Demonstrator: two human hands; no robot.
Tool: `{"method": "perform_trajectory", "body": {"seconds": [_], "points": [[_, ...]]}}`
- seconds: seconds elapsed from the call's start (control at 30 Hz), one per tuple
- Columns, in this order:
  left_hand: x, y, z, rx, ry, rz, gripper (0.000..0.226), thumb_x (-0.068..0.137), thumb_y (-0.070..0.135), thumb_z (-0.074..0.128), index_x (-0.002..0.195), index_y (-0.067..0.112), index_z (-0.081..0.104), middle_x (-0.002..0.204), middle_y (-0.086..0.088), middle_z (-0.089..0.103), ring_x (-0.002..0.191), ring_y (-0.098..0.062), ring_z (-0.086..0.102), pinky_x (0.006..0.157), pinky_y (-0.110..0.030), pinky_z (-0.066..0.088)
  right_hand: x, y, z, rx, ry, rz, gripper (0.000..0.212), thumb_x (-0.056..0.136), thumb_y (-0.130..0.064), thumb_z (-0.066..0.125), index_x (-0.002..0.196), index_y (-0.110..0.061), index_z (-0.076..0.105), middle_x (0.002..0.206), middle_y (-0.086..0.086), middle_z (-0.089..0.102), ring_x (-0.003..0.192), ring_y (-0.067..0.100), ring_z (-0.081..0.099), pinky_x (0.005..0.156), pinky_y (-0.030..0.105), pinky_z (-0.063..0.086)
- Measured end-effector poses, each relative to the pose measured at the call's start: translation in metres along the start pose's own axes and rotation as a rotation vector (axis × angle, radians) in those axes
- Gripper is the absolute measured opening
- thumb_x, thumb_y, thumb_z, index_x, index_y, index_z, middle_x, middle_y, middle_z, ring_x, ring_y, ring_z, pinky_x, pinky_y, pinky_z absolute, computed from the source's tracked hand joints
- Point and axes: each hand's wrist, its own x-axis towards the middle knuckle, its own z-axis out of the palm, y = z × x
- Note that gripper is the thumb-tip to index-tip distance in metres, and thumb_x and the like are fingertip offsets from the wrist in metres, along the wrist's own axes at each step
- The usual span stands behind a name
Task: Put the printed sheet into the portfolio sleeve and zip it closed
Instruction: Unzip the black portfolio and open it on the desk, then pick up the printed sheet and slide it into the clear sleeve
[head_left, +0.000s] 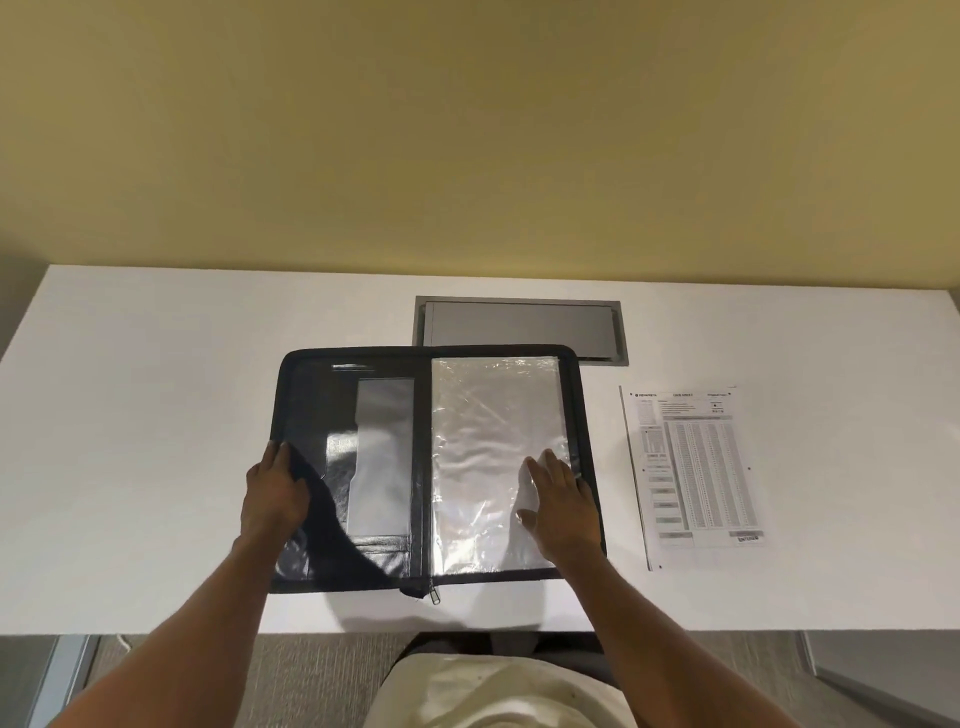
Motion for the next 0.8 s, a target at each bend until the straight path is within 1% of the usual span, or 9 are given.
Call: {"method": "perform_trajectory", "body": {"seconds": [0.1,0.2,0.27,0.33,0.4,0.5,0.63,0.7,0.8], "points": [[-0.004,0.004,0.003,-0.025,0.017,-0.035,0.067,0.093,0.005,0.054,0.156,0.004,0.032,0.167,-0.014,0.027,0.144,-0.043,0.034,0.116,-0.055,0.036,-0.001,0.007,-0.004,0.034,0.013,-0.017,0.082,0.098,-0.05,0.055,0.162,-0.029,0.008,0.172,0.001,0.003,0.158,0.022,0.008,0.128,0.041,0.014],[-0.014,0.019,0.007,0.01,0.082,-0.047,0.067,0.096,0.01,0.054,0.158,0.006,0.029,0.168,-0.013,0.022,0.152,-0.036,0.025,0.121,-0.059,0.024,-0.002,0.013,-0.009,0.075,0.05,-0.032,0.08,0.097,-0.051,0.056,0.161,-0.029,0.013,0.171,0.002,0.008,0.157,0.024,0.011,0.127,0.042,0.013],[-0.021,0.034,0.012,0.03,0.134,-0.008,0.066,0.097,0.013,0.052,0.158,0.008,0.028,0.169,-0.012,0.02,0.155,-0.032,0.018,0.123,-0.059,0.016,-0.002,0.018,-0.013,0.079,0.084,-0.045,0.08,0.096,-0.052,0.058,0.161,-0.029,0.017,0.171,0.002,0.013,0.157,0.024,0.015,0.127,0.043,0.014],[-0.026,0.052,0.02,0.041,0.172,0.05,0.064,0.099,0.015,0.051,0.159,0.009,0.027,0.17,-0.01,0.019,0.156,-0.03,0.015,0.124,-0.059,0.014,-0.002,0.024,-0.019,0.079,0.095,-0.049,0.079,0.097,-0.052,0.056,0.161,-0.029,0.015,0.171,0.001,0.011,0.157,0.023,0.013,0.126,0.042,0.011],[-0.032,0.076,0.029,0.026,0.175,0.104,0.062,0.102,0.018,0.046,0.16,0.01,0.025,0.17,-0.009,0.017,0.157,-0.03,0.013,0.125,-0.059,0.013,-0.002,0.031,-0.025,0.068,0.107,-0.051,0.079,0.098,-0.054,0.052,0.162,-0.028,0.012,0.171,0.002,0.008,0.158,0.023,0.011,0.126,0.042,0.008],[-0.047,0.122,0.047,-0.002,0.15,0.169,0.061,0.103,0.018,0.042,0.161,0.011,0.022,0.171,-0.01,0.016,0.157,-0.029,0.013,0.125,-0.058,0.012,-0.001,0.045,-0.037,0.071,0.137,-0.046,0.08,0.098,-0.053,0.053,0.162,-0.026,0.014,0.171,0.004,0.01,0.157,0.025,0.014,0.126,0.044,0.011],[-0.069,0.179,0.079,-0.029,0.117,0.258,0.07,0.101,0.021,0.052,0.162,0.012,0.019,0.171,-0.011,0.015,0.157,-0.032,0.015,0.125,-0.057,0.017,0.0,0.074,-0.054,0.076,0.164,-0.036,0.079,0.1,-0.052,0.05,0.163,-0.024,0.011,0.171,0.005,0.01,0.157,0.026,0.012,0.126,0.045,0.01],[-0.079,0.208,0.096,-0.048,0.111,0.298,0.072,0.101,0.022,0.054,0.162,0.011,0.019,0.17,-0.012,0.018,0.156,-0.033,0.017,0.125,-0.056,0.019,0.001,0.093,-0.061,0.087,0.171,-0.018,0.079,0.1,-0.054,0.047,0.163,-0.025,0.009,0.171,0.005,0.008,0.158,0.027,0.01,0.126,0.045,0.008],[-0.097,0.259,0.123,-0.081,0.097,0.321,0.071,0.102,0.023,0.056,0.162,0.011,0.021,0.169,-0.01,0.021,0.156,-0.032,0.02,0.126,-0.053,0.02,0.006,0.125,-0.07,0.082,0.16,0.01,0.078,0.101,-0.057,0.043,0.163,-0.024,0.007,0.171,0.005,0.007,0.158,0.027,0.01,0.127,0.044,0.01]]}}
